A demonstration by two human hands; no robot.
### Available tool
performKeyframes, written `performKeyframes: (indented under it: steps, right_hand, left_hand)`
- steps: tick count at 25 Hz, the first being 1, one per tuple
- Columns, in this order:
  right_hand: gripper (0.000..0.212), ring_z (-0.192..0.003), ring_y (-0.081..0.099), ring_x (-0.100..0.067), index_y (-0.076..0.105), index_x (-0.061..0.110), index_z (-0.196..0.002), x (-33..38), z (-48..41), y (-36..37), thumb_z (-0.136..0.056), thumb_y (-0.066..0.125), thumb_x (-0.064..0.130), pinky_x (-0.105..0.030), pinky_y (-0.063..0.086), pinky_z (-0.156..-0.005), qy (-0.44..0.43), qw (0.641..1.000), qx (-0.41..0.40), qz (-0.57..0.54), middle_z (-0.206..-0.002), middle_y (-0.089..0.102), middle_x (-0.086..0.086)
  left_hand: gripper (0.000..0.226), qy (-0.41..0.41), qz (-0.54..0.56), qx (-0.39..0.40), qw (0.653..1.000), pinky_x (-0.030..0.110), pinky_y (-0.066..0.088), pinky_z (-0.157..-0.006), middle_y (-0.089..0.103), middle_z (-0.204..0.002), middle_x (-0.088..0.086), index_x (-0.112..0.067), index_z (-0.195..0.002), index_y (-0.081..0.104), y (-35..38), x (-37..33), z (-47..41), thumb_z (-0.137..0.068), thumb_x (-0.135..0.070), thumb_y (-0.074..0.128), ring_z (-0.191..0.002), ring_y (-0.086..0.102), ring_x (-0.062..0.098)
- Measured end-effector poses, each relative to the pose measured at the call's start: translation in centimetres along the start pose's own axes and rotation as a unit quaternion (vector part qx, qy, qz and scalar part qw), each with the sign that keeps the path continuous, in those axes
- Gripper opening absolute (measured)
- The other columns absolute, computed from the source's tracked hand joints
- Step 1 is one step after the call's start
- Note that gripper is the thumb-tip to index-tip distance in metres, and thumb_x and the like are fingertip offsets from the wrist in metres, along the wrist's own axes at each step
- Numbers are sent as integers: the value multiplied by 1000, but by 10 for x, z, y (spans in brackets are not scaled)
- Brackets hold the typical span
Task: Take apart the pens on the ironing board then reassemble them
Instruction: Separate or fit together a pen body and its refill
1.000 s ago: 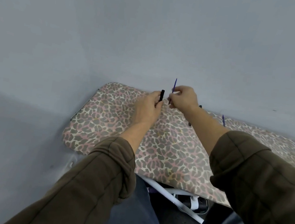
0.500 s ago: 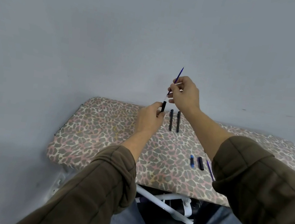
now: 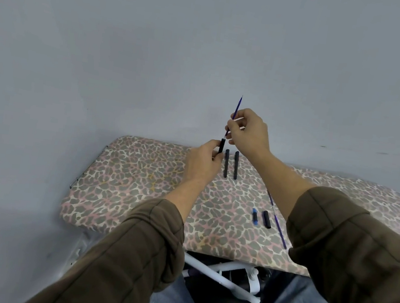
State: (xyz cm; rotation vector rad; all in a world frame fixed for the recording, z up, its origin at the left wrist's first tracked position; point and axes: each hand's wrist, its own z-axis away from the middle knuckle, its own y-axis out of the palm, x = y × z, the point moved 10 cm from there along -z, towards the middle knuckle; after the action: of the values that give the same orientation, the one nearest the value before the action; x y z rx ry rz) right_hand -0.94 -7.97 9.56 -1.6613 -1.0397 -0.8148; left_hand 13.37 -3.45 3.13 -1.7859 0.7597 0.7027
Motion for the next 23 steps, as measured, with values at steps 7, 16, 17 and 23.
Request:
performKeyframes:
  steps: [7, 16, 17, 23]
  right_hand:
    - [8, -85, 75, -16, 71, 21, -94, -11, 9, 6, -88, 68, 26, -48, 62, -84, 5, 999, 29, 20, -86, 77, 6]
    - [24, -77, 75, -13, 74, 23, -93, -36, 16, -16, -95, 60, 41, -37, 62, -74, 52, 999, -6, -8, -82, 78, 7]
    - [24, -76, 75, -16, 75, 21, -93, -45, 16, -26, -95, 59, 38, -36, 62, -73, 65, 997, -25, 26, -81, 78, 5]
    - [15, -62, 72, -16, 77, 4, -83, -127, 47, -15, -92, 67, 11, -28, 56, -58, 212, 867, 236, 384, -74, 77, -6]
  left_hand:
    - [28, 2, 5, -1, 1000, 36, 57, -79, 78, -97, -4, -29, -127, 66, 2, -4, 0, -100, -28, 63, -89, 72, 19]
    - [31, 12, 35, 0, 999, 39, 59, -81, 78, -98, -2, -28, -130, 66, 17, -4, 1, -99, -25, 64, -88, 73, 15]
    - [32, 15, 34, -4, 999, 38, 59, -81, 79, -98, -2, -27, -131, 65, 18, -5, 0, -99, -27, 65, -87, 74, 15]
    - [46, 10, 42, -9, 999, 32, 57, -84, 78, -98, -2, -29, -144, 54, 23, -12, -4, -99, -28, 66, -87, 72, 14]
